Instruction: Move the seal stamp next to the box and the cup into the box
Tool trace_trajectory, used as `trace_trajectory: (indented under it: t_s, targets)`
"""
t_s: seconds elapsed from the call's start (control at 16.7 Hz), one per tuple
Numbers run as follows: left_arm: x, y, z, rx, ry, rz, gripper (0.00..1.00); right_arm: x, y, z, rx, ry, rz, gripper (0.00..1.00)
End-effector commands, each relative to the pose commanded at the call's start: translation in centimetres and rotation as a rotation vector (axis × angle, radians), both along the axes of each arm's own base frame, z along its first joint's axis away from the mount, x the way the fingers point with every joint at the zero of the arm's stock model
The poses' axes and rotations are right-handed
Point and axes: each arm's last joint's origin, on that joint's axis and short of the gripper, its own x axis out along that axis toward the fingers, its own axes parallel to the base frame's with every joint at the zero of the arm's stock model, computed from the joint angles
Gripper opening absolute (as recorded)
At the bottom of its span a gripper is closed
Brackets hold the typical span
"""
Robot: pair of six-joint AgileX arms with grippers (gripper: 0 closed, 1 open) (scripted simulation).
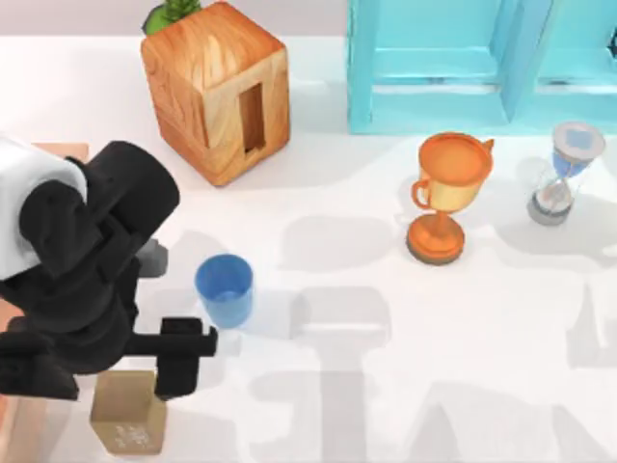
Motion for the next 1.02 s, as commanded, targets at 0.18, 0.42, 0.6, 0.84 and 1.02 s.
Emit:
trace_trajectory:
  t_s: [0.18, 0.42, 0.6, 0.84, 1.02]
  targets:
    - [0.0, 0.0, 0.0, 0.0, 0.0, 0.0, 1.0, 0.0, 0.0, 0.0, 0.0, 0.0, 0.0, 1.0]
    - [0.0, 0.0, 0.0, 0.0, 0.0, 0.0, 1.0, 0.0, 0.0, 0.0, 0.0, 0.0, 0.0, 1.0]
    - [0.1, 0.0, 0.4, 0.002, -0.001, -0.001, 1.0, 0.0, 0.0, 0.0, 0.0, 0.0, 0.0, 1.0]
    - [0.4, -0.4, 3.2, 0.007, 0.011, -0.003, 1.0, 0.0, 0.0, 0.0, 0.0, 0.0, 0.0, 1.0]
    - [0.5, -0.4, 6.5, 0.001, 0.004, -0.001, 1.0, 0.0, 0.0, 0.0, 0.0, 0.0, 0.0, 1.0]
